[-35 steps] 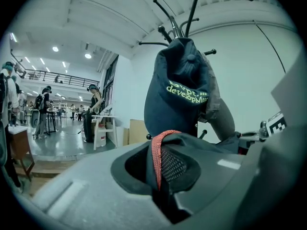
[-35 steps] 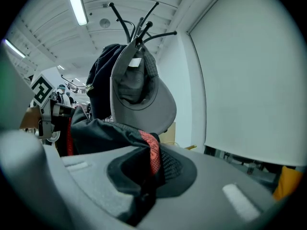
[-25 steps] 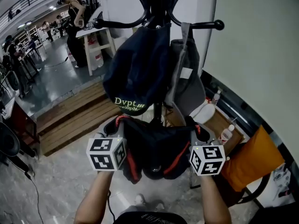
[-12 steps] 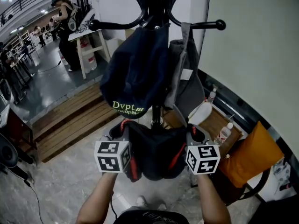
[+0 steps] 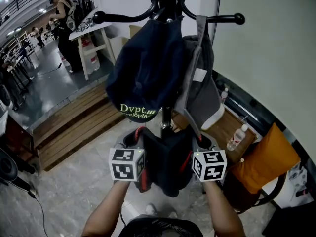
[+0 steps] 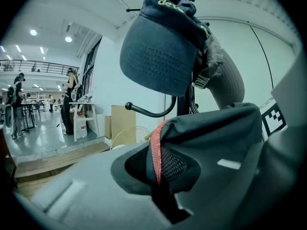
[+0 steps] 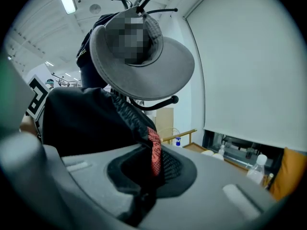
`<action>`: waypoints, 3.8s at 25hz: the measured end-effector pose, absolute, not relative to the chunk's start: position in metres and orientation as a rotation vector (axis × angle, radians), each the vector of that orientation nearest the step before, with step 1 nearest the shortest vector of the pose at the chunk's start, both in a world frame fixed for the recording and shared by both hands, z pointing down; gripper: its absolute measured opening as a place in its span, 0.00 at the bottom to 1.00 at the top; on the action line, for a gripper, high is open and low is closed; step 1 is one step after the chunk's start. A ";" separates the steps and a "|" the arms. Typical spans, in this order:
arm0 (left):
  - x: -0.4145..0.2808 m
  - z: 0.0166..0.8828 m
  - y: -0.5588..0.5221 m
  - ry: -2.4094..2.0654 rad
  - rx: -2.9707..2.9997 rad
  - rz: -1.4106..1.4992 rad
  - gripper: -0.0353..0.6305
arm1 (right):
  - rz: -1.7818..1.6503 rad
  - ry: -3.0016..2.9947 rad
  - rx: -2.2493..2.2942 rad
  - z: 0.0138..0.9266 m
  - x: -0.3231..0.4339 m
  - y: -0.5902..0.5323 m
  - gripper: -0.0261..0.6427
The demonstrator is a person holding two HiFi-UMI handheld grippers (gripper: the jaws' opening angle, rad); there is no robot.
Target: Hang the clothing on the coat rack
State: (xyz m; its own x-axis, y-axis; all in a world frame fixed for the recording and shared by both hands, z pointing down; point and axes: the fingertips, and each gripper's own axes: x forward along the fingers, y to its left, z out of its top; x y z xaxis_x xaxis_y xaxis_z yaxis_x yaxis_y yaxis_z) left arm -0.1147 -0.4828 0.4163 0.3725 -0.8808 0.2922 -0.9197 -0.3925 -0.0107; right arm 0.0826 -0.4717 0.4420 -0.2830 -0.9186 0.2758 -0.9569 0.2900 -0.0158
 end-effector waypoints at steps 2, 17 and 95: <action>-0.112 0.421 -0.482 -1.616 2.473 0.381 0.08 | 0.266 -2.339 1.729 0.445 0.080 -0.472 0.06; -0.101 0.440 -0.480 -1.581 2.444 0.354 0.08 | 0.301 -2.332 1.700 0.470 0.063 -0.464 0.06; -0.090 0.484 -0.436 -1.555 2.329 0.424 0.29 | 0.258 -2.506 1.396 0.488 0.021 -0.427 0.21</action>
